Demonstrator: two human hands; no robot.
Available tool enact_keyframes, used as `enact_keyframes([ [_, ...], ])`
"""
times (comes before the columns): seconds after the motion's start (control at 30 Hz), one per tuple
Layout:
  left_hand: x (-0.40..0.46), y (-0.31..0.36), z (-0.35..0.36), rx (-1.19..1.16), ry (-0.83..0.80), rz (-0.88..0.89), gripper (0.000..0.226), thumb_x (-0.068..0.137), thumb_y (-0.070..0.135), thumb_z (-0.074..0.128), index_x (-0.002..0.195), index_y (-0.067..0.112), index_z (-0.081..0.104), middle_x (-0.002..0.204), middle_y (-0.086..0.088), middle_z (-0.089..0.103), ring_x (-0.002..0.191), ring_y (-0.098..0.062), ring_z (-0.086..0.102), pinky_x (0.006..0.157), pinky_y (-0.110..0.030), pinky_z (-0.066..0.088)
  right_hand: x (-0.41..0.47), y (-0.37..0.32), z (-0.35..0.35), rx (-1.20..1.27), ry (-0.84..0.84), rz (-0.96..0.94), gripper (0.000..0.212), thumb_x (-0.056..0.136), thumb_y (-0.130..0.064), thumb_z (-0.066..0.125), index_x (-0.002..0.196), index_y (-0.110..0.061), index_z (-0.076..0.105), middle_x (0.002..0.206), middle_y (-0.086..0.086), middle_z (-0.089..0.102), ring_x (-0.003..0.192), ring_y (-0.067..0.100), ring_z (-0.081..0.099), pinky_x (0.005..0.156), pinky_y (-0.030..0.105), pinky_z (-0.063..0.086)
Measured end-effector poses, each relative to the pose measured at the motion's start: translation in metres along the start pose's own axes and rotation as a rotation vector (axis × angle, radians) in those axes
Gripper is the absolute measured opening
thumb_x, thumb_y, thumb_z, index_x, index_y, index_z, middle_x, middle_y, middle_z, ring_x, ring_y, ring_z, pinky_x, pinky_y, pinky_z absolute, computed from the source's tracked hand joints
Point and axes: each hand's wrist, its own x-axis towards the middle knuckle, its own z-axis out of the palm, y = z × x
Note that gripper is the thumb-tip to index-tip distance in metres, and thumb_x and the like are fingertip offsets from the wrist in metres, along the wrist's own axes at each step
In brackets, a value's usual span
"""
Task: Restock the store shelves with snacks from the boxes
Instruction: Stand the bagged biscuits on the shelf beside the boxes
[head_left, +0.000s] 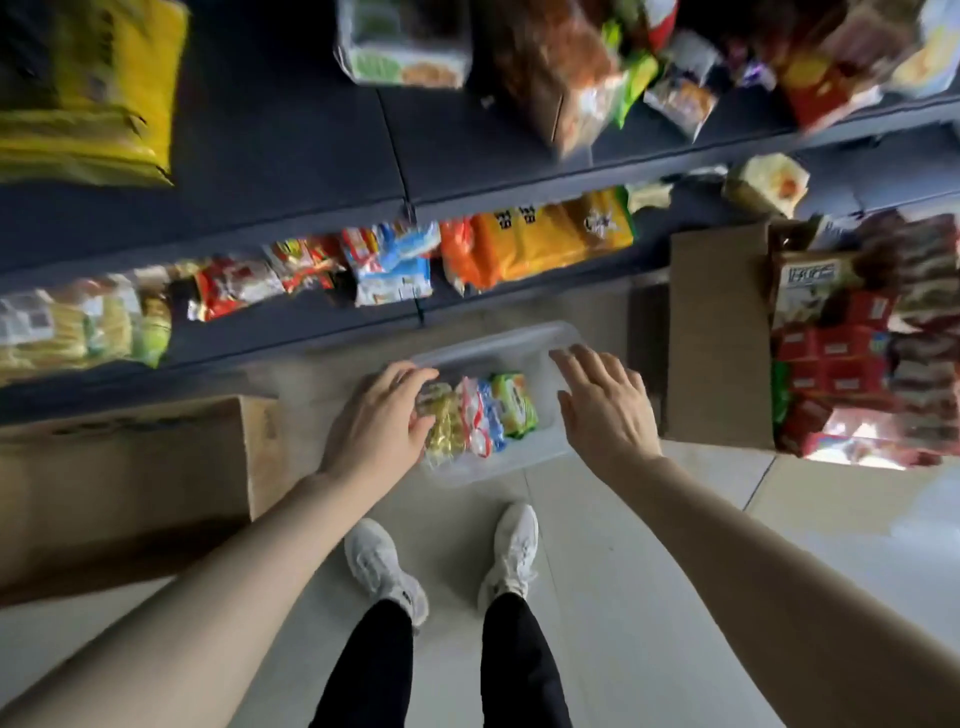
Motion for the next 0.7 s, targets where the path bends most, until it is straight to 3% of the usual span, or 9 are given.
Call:
enact_keyframes([
  [0.17, 0.003, -0.048, 0.113, -0.018, -0.109, -0.16, 0.049, 0.086, 0.017, 0.069, 0.133, 0.019, 0.056, 0.133, -0.002, 0.056, 0.119, -0.027, 0.055, 0.095, -0.039, 0.047, -0.001, 0.034, 0.111, 0.003, -0.2, 0.034, 0.063, 0.091, -0.01, 0.069, 0.146, -0.024, 0.042, 0.15, 0.0, 0.045, 0.136, 0.028, 0.043, 0.109, 0.044, 0.039],
  [0.33, 0.019, -0.094, 0.192, -0.021, -0.191, -0.25, 0.054, 0.089, 0.017, 0.068, 0.139, 0.017, 0.05, 0.134, -0.003, 0.056, 0.119, -0.027, 0.055, 0.097, -0.037, 0.043, 0.018, 0.052, 0.212, 0.039, -0.331, 0.066, 0.069, 0.09, -0.007, 0.069, 0.149, -0.025, 0.039, 0.153, -0.001, 0.042, 0.137, 0.027, 0.039, 0.109, 0.042, 0.037],
  [0.63, 0.071, -0.137, 0.28, 0.039, -0.183, -0.159, 0.069, 0.088, 0.03, 0.071, 0.147, 0.014, 0.039, 0.144, -0.003, 0.047, 0.13, -0.025, 0.046, 0.104, -0.037, 0.045, 0.089, 0.067, 0.33, 0.03, -0.442, 0.054, 0.078, 0.088, 0.005, 0.064, 0.153, -0.025, 0.033, 0.162, 0.002, 0.029, 0.144, 0.029, 0.032, 0.112, 0.043, 0.033],
  [0.7, 0.083, -0.141, 0.294, 0.049, -0.154, -0.139, 0.072, 0.086, 0.037, 0.071, 0.146, 0.014, 0.038, 0.144, -0.004, 0.048, 0.131, -0.024, 0.047, 0.103, -0.039, 0.048, 0.108, 0.072, 0.347, -0.004, -0.485, 0.019, 0.08, 0.088, -0.003, 0.069, 0.154, -0.025, 0.031, 0.164, 0.003, 0.024, 0.146, 0.03, 0.029, 0.114, 0.043, 0.031],
])
